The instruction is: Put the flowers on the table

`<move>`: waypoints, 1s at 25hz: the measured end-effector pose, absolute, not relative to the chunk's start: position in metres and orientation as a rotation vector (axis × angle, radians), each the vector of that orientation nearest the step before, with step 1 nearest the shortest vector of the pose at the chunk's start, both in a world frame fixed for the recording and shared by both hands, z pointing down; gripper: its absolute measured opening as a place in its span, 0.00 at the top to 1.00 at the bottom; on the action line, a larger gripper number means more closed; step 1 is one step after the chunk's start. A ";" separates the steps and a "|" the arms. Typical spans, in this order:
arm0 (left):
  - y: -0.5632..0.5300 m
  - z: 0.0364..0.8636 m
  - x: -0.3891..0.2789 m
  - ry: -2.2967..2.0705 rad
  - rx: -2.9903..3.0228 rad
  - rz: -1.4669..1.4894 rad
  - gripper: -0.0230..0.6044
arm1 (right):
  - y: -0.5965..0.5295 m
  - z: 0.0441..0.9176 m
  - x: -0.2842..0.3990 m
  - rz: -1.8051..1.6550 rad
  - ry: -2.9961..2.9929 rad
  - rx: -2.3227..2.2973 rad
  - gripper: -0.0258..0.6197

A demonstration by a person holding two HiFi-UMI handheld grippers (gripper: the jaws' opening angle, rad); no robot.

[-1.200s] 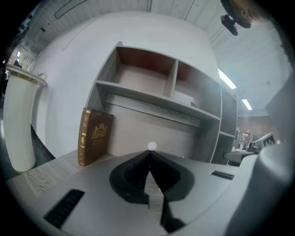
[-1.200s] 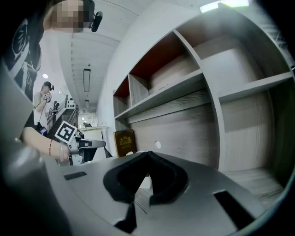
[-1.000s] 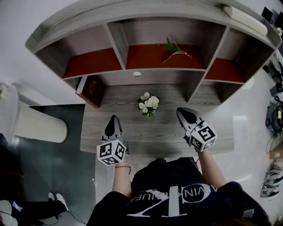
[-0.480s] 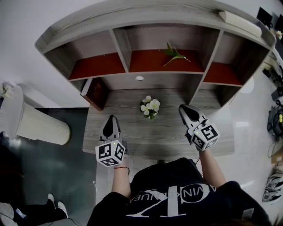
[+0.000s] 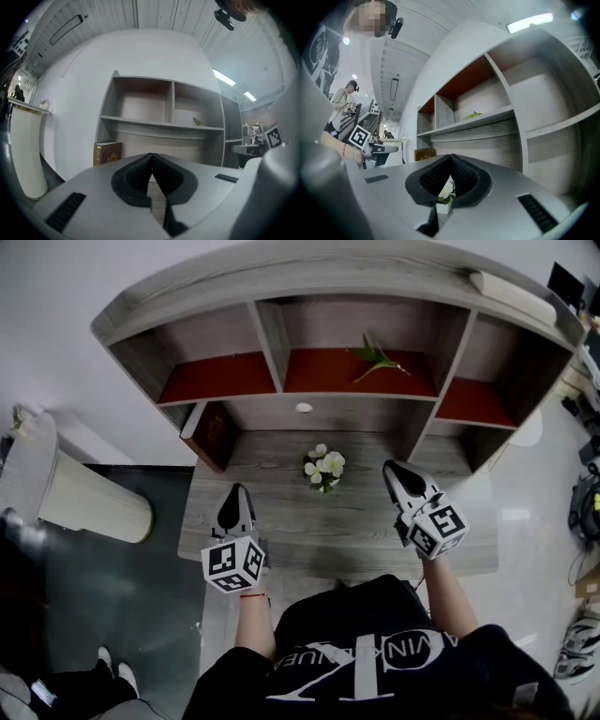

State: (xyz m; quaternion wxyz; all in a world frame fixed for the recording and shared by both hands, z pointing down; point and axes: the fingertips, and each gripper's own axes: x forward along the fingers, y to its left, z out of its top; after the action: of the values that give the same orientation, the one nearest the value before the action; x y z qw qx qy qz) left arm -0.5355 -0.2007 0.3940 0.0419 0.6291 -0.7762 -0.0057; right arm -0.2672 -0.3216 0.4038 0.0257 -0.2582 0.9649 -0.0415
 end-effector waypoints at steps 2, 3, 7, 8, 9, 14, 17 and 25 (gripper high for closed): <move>-0.199 0.396 -0.536 -2.371 1.915 -0.023 0.96 | -0.321 0.404 -0.267 -0.133 2.985 -0.798 0.95; -0.199 0.397 -0.536 -2.369 1.911 -0.025 0.96 | -0.321 0.404 -0.267 -0.134 2.988 -0.799 0.95; -0.200 0.401 -0.534 -2.360 1.911 -0.026 0.96 | -0.320 0.406 -0.264 -0.136 2.991 -0.808 0.95; -0.200 0.403 -0.534 -2.356 1.911 -0.028 0.96 | -0.320 0.406 -0.262 -0.135 2.991 -0.812 0.95; -0.201 0.404 -0.533 -2.350 1.912 -0.030 0.96 | -0.320 0.407 -0.260 -0.134 2.991 -0.818 0.95; -0.211 0.410 -0.519 -2.307 1.943 -0.031 0.96 | -0.320 0.408 -0.244 -0.131 2.985 -0.862 0.95; -0.214 0.410 -0.512 -2.293 1.968 -0.010 0.96 | -0.320 0.409 -0.238 -0.145 2.976 -0.878 0.95; -0.208 0.410 -0.519 -2.318 1.934 -0.017 0.96 | -0.319 0.411 -0.240 -0.163 2.980 -0.863 0.95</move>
State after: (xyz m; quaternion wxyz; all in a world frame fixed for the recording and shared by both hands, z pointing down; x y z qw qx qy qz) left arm -0.5185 -0.2079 0.4099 0.0614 0.6395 -0.7663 -0.0057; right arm -0.2397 -0.3194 0.4106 0.0172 -0.2777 0.9591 -0.0526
